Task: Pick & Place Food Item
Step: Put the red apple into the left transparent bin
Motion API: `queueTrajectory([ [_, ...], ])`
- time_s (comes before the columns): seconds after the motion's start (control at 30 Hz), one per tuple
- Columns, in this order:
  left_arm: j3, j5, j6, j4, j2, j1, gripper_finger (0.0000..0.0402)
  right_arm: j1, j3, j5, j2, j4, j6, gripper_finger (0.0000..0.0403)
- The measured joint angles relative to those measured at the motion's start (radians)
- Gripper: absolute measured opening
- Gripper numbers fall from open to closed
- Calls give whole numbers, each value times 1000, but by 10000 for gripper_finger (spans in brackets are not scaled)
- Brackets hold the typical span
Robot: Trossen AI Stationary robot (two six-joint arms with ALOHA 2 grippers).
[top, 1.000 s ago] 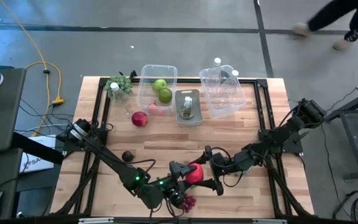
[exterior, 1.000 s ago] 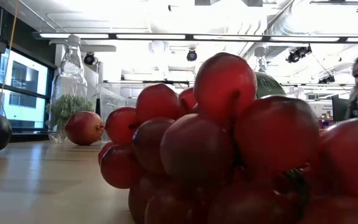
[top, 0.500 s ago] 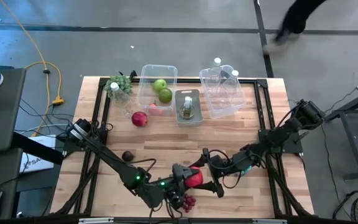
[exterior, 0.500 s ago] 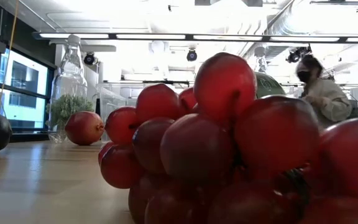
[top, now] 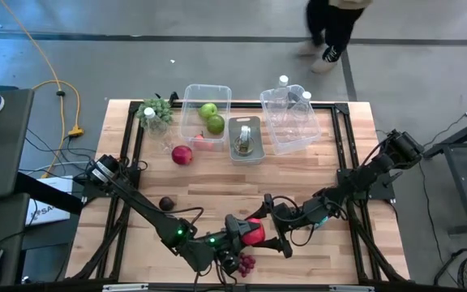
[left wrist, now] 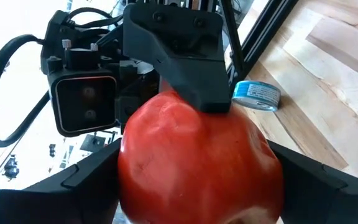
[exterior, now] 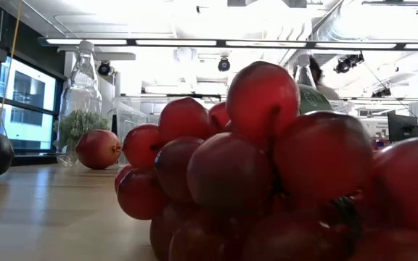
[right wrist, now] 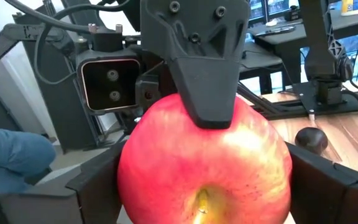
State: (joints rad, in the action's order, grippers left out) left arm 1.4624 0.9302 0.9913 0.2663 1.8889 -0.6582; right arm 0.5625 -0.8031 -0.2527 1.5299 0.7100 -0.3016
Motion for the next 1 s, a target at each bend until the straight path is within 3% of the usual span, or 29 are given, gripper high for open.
queueTrajectory([
  [0.3,0,3,10,-6,0,-8,321,1,0,28,0,-29,37,375],
  [0.6,0,47,42,-8,-3,-30,321,-6,1,26,0,-63,49,376],
  [0.73,0,18,-13,-23,-30,-39,321,-2,1,16,0,-66,152,377],
  [0.87,2,14,-53,-72,-48,-49,321,6,2,-43,0,-82,164,374],
  [1.0,2,6,-170,-183,-74,-51,321,44,2,-200,-10,-154,197,375],
])
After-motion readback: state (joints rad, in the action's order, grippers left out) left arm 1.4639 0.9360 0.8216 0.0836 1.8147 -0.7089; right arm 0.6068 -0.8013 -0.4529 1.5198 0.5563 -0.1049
